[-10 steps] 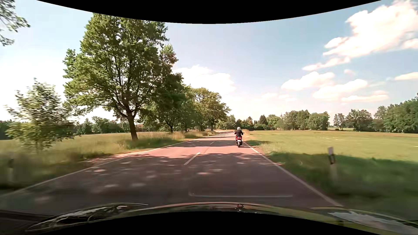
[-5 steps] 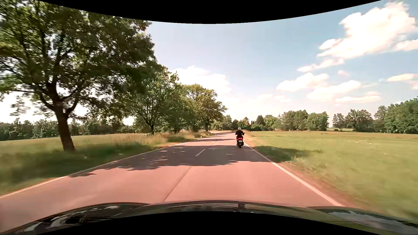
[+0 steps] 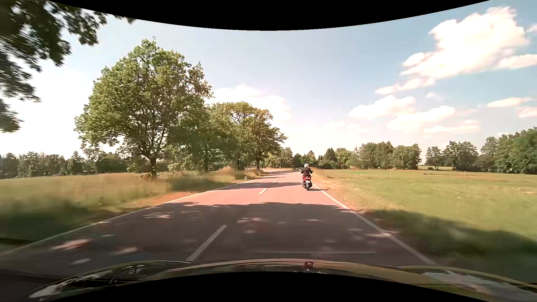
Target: Follow the waypoints while adhering to traffic rules and regulations
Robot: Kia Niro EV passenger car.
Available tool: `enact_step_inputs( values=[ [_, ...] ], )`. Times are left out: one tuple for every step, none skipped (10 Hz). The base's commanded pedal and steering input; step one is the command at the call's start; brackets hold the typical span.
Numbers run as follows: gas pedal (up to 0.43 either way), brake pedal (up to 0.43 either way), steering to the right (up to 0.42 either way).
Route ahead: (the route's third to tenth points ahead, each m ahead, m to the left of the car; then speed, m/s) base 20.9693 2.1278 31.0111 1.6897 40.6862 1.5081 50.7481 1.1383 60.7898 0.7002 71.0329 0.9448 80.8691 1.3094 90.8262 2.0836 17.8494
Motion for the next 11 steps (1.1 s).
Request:
enact_step_inputs(
  values=[
    [0.15,0.006,0.015],
    [0.157,0.006,0.015],
    [0.157,0.006,0.015],
    [0.157,0.006,0.014],
    [0.157,0.006,0.014],
    [0.157,0.006,0.014],
    [0.157,0.006,0.013],
    [0.169,0.006,0.012],
    [0.169,0.006,0.011],
    [0.169,0.006,0.009],
    [0.169,0.006,0.008]
  ],
)
